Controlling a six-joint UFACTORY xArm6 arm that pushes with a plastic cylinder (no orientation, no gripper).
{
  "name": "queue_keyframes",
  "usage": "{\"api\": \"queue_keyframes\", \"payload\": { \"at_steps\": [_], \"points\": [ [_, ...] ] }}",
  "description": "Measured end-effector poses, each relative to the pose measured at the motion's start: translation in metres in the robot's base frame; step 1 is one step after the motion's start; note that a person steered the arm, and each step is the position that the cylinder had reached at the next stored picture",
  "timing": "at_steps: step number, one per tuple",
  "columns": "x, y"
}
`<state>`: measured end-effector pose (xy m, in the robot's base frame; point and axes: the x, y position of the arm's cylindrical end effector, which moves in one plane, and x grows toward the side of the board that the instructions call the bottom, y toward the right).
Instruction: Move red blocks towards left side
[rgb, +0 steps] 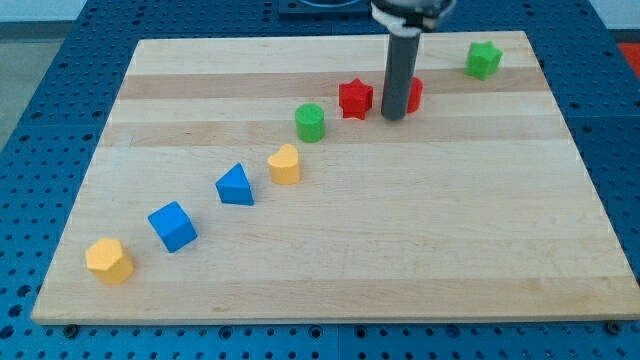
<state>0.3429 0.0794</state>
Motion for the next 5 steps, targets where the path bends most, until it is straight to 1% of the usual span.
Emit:
{"api": "queue_keyframes", "payload": {
  "at_steps": [1,2,5],
  "points": [
    [0.000,0.000],
    [-0.011,-0.018],
    [-0.013,-0.092]
  ]
}}
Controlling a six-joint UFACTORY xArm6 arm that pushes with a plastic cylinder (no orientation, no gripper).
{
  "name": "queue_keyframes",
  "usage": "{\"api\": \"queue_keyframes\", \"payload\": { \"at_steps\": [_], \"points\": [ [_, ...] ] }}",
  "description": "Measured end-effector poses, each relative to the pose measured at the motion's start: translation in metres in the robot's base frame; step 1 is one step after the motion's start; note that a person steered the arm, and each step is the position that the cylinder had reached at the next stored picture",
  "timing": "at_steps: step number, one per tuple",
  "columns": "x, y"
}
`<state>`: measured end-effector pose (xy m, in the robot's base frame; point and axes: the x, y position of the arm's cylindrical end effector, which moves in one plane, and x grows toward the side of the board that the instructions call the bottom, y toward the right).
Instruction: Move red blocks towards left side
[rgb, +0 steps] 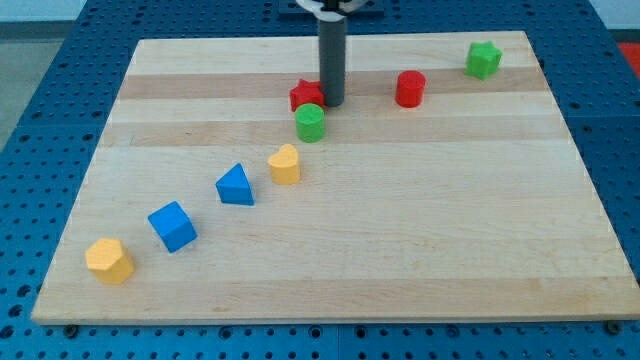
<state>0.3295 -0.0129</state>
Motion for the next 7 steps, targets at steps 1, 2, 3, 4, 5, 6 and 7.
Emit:
{"api": "queue_keyframes", "payload": {
  "at_steps": [1,2,3,4,5,6,7],
  "points": [
    [0.000,-0.027],
    [0.000,-0.056],
    [0.000,-0.085],
    [0.000,-0.117],
    [0.000,-0.121],
    [0.000,-0.109],
    [0.003,-0.010]
  ]
}}
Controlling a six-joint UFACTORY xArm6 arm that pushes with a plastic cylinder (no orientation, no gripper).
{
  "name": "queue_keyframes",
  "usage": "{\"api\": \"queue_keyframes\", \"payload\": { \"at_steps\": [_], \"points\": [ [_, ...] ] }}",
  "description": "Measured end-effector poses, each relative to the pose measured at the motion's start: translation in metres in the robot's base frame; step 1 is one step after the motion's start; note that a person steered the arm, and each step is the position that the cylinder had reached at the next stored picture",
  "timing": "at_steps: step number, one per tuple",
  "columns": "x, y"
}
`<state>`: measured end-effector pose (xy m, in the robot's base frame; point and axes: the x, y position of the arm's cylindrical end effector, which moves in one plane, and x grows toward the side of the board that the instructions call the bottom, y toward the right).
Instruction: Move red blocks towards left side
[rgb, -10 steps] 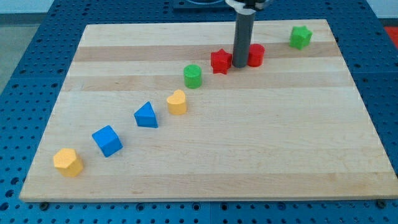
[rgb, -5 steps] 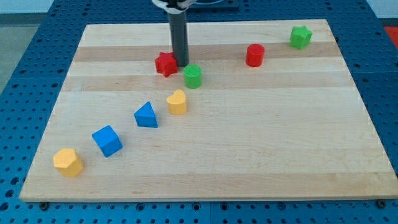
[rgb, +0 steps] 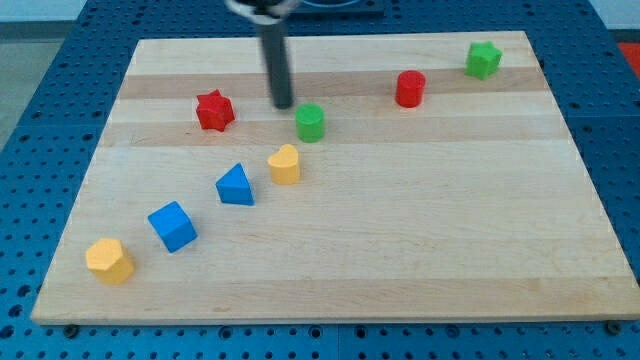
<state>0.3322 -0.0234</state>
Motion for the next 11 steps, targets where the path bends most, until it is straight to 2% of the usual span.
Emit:
{"api": "queue_keyframes", "payload": {
  "at_steps": [1,2,3,4,5,6,7,8,9,10,11],
  "points": [
    [0.000,0.067],
    [0.000,0.067],
    [-0.045,0.090],
    [-0.061,0.096],
    [-0.072,0.140],
    [-0.071,0.171],
    [-0.048,0.175],
    [0.007,0.174],
    [0.021,0.174],
    [0.020,0.172],
    [-0.006,0.139]
  ]
}}
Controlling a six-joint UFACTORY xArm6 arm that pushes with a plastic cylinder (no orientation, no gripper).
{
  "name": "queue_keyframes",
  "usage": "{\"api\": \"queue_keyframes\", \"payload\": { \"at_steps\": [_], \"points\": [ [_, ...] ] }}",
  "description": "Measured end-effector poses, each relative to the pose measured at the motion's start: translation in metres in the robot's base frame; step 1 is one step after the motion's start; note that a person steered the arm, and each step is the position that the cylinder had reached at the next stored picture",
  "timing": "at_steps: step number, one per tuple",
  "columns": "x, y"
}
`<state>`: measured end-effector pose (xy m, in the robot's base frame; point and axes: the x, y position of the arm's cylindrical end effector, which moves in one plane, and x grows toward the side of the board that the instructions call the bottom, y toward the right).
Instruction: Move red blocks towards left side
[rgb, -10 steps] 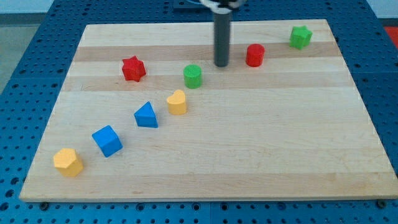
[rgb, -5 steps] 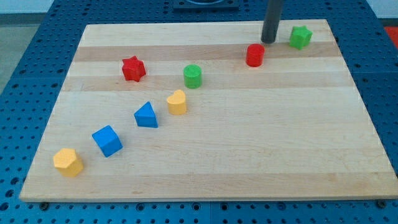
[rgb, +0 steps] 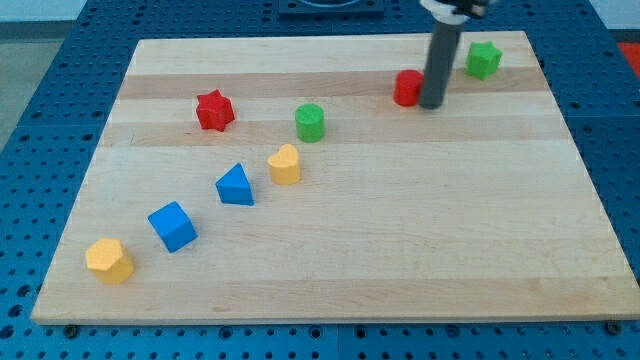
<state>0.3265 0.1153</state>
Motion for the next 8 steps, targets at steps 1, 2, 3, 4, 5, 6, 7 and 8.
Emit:
{"api": "queue_keyframes", "payload": {
  "at_steps": [1,2,3,4,5,6,7,8],
  "points": [
    [-0.044,-0.038],
    [-0.075,-0.076],
    [-0.094,-0.102],
    [-0.090,-0.098],
    [-0.090,-0.103],
    [-0.094,-0.106],
    [-0.104,-0.110],
    [-0.079,-0.141]
  ]
}}
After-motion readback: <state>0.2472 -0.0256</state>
